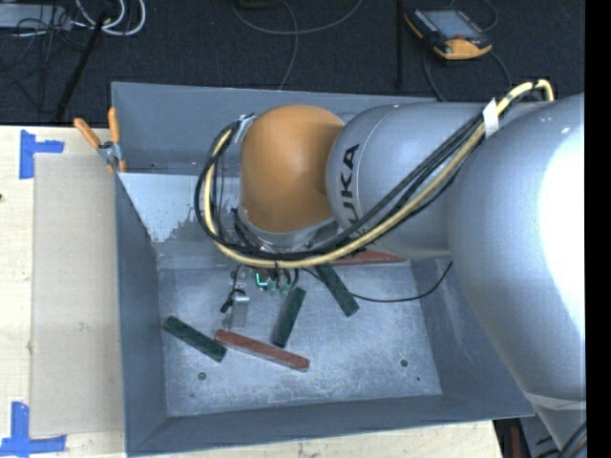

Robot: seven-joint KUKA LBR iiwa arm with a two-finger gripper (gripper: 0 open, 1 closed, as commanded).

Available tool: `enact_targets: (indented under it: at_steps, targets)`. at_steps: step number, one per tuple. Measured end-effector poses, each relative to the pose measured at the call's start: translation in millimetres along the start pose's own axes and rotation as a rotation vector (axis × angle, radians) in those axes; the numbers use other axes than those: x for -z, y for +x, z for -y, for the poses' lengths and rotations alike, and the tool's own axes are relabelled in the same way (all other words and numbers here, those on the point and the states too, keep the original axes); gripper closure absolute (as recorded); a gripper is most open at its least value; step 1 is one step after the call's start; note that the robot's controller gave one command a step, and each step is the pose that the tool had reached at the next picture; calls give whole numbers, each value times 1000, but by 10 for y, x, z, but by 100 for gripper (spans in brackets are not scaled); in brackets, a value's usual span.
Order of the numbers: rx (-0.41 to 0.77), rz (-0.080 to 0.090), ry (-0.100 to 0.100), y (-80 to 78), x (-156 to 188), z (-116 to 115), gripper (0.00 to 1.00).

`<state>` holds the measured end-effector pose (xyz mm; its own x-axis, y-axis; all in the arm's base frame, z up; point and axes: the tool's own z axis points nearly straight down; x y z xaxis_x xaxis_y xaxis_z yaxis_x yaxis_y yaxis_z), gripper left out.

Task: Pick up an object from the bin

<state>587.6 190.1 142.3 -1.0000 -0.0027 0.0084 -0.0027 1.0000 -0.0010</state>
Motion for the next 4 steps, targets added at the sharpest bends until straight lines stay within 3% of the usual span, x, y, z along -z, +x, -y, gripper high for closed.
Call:
enact_targets:
  at_steps: [1,2,3,4]
  targets:
    - [-22,-3,0,507,-783,-504,0]
    - [-104,7,0,577,-422,-104,0]
    - [-259,7,-3,624,-305,-566,0]
    - [-434,3,2,704,-750,9,0]
